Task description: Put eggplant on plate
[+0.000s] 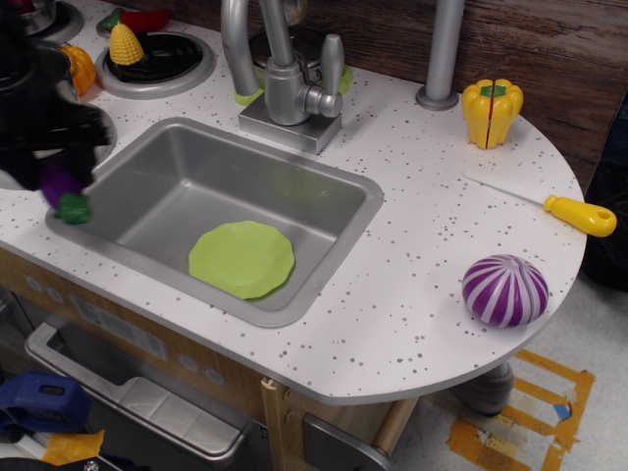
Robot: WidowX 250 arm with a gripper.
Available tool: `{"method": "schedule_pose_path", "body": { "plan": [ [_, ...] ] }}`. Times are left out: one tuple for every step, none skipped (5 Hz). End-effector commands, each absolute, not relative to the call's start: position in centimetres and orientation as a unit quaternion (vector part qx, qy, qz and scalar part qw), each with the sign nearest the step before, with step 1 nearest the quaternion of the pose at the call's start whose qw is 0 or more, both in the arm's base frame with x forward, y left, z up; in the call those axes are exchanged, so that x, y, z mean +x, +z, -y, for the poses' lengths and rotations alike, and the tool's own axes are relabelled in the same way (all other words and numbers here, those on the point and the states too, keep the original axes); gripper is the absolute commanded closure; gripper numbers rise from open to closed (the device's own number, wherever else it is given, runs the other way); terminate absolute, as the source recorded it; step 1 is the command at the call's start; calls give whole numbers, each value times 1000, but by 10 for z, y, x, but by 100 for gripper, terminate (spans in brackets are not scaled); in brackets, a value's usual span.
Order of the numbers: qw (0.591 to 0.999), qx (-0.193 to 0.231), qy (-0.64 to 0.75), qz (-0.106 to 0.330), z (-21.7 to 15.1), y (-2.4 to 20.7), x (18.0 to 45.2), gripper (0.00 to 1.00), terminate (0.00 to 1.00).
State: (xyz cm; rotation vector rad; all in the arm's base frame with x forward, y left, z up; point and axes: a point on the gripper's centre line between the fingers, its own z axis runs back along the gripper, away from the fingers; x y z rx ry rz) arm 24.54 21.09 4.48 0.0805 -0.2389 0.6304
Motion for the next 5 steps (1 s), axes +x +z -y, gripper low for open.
{"method": "schedule_pose_path", "body": {
  "plan": [
    [927,60,319,186,-172,59,279,100,0],
    [919,46,340,196,-152,55,294,100,0],
    [908,14,365,205,-143,36,299,100,0],
    [907,32,366,205,-143,21,298,100,0],
    [904,49,374,202,-138,14,299,100,100]
  ]
}}
